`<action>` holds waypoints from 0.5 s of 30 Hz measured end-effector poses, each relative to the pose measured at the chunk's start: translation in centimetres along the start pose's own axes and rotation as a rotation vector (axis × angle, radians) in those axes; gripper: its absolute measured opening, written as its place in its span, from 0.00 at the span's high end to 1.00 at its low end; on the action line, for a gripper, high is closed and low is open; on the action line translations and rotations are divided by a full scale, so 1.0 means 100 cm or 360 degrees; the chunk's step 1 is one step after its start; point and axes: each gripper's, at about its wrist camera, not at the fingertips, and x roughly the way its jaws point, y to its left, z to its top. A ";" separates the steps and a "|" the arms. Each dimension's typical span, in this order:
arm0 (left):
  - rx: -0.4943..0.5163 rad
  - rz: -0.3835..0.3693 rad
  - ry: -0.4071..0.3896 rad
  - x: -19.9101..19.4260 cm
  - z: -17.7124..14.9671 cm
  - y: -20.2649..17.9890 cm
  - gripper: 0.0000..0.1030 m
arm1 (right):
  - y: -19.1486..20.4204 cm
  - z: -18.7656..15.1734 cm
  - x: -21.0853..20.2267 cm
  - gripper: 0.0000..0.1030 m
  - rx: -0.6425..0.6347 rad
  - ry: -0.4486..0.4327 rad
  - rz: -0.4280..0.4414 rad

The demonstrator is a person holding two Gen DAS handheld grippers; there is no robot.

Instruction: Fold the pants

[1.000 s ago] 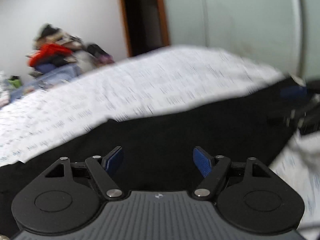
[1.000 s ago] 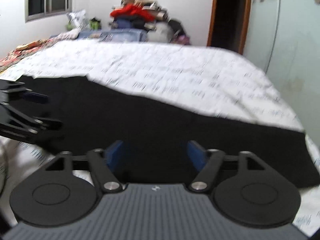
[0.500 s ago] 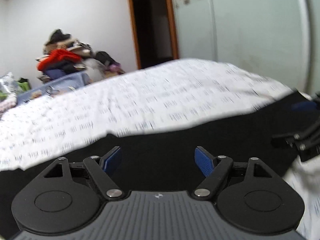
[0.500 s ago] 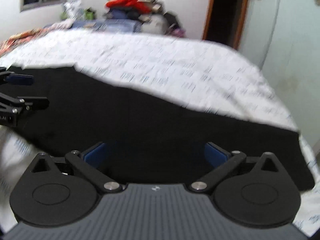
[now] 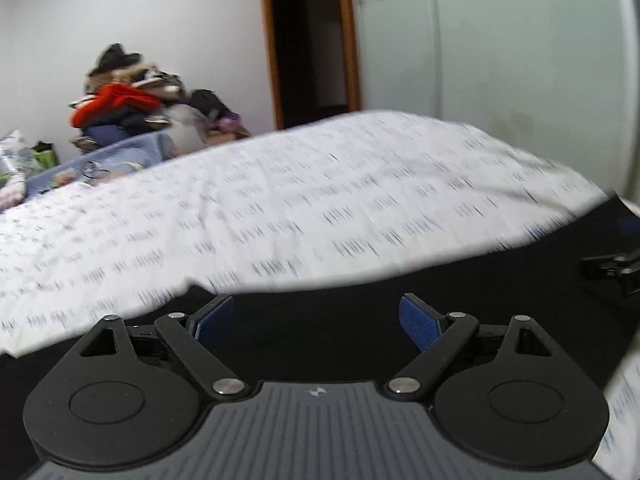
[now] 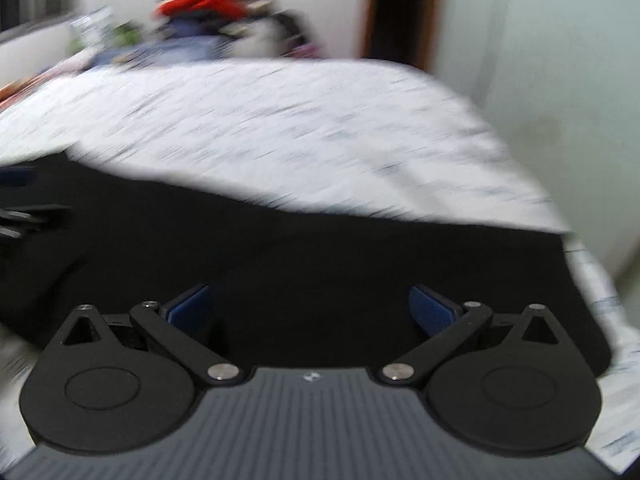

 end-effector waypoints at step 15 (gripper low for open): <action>-0.0314 -0.0274 0.0207 0.037 0.022 -0.034 0.02 | -0.127 -0.055 -0.063 0.00 0.0754 -0.0119 -0.0220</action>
